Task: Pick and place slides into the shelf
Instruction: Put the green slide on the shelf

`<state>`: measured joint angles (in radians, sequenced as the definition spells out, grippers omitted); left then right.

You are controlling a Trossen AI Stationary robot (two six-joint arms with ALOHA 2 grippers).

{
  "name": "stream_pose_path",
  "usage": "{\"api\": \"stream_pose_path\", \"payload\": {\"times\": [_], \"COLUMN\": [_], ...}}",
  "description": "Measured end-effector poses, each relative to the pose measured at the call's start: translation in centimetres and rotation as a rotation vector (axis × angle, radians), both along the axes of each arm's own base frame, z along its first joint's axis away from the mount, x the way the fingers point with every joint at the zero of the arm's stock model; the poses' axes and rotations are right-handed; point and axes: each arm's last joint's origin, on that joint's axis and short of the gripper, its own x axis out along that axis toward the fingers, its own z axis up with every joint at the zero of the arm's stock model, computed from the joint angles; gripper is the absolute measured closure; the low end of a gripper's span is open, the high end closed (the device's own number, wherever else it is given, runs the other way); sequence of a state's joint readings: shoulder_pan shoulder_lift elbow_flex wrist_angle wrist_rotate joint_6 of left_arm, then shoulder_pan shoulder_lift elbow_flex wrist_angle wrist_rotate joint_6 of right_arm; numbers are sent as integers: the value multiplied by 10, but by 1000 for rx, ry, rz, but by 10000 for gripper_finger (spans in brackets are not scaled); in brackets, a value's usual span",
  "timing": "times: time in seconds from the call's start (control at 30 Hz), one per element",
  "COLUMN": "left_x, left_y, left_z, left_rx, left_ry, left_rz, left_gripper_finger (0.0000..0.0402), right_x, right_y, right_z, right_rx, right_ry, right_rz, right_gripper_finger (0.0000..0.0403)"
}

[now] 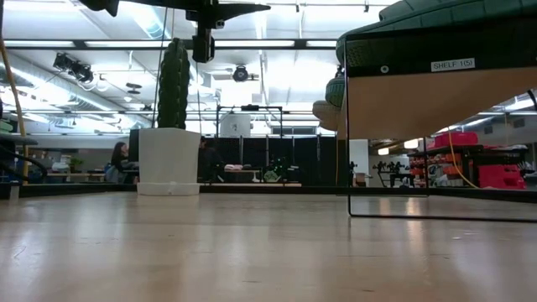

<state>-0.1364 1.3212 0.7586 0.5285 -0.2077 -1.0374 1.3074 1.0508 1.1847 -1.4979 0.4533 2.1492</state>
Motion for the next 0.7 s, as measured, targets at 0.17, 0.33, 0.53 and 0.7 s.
{"api": "stream_pose_path", "payload": {"times": [0.17, 0.33, 0.53, 0.7], "left_x": [0, 0, 0, 0], "left_y": [0, 0, 0, 0], "left_z": [0, 0, 0, 0], "left_rx": [0, 0, -25, -35], "left_ry": [0, 0, -2, -3], "left_rz": [1, 0, 1, 0], "left_gripper_finger": [287, 291, 288, 291], "right_x": [-3, 1, 4, -8], "right_y": [3, 10, 14, 18], "right_z": [-3, -20, -35, -35], "right_rx": [25, -5, -1, -2], "right_ry": [-3, 15, 23, 35], "right_rz": [-36, -56, -76, 14], "right_gripper_finger": [312, 235, 164, 129]}}
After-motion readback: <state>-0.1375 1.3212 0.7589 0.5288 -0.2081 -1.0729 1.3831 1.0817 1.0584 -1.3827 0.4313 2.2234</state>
